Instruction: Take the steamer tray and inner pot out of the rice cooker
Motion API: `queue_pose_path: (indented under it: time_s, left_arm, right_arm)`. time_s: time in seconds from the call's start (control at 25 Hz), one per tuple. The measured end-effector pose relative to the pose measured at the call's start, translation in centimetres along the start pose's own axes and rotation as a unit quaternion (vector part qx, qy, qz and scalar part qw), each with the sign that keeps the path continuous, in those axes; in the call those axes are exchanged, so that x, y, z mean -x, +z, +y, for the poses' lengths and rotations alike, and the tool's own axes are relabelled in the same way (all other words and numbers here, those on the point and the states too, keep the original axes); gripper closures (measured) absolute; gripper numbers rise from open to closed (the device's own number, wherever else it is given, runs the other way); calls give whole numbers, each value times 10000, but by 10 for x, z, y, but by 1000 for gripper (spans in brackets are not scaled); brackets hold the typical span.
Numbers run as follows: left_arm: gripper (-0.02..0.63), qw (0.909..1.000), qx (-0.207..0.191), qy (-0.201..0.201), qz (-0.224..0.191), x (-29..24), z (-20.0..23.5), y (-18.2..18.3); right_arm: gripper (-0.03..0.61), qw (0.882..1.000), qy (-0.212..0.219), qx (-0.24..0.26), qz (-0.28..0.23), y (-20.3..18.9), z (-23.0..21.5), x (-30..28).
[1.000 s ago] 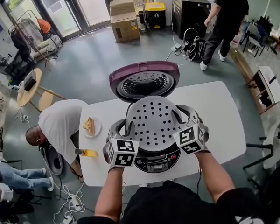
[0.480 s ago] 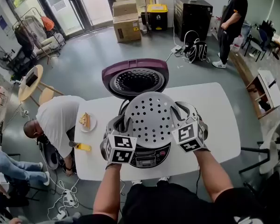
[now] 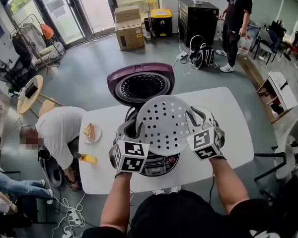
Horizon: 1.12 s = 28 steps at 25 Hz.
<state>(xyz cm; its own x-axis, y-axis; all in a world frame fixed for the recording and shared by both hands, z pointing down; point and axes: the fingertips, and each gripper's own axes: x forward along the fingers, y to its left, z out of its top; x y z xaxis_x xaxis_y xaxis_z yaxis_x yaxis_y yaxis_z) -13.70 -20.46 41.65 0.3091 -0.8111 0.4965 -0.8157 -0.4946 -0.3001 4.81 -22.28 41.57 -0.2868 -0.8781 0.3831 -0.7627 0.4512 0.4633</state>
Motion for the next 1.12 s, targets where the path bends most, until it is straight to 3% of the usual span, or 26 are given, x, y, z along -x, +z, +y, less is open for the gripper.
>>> queue_pose_path:
  time_s: [0.32,0.64,0.92,1.12]
  left_arm:
    - [528,9999,-42,-149,-36,-4,-26,15]
    - [526,9999,70,102,95,-32,-77,47]
    - [528,9996,229,170,84,-66,-133,82]
    - [528,9994,290,64,157,-97,-168,93]
  right_arm:
    - [502,9999,-118,-20,73,-17,-20,17]
    - [501,9998,154,104,-99,-52,-77,18]
    - [500,9993,324,142,-132,-100,-132,16]
    - [500,9995,270,117,138,-136,-166,19]
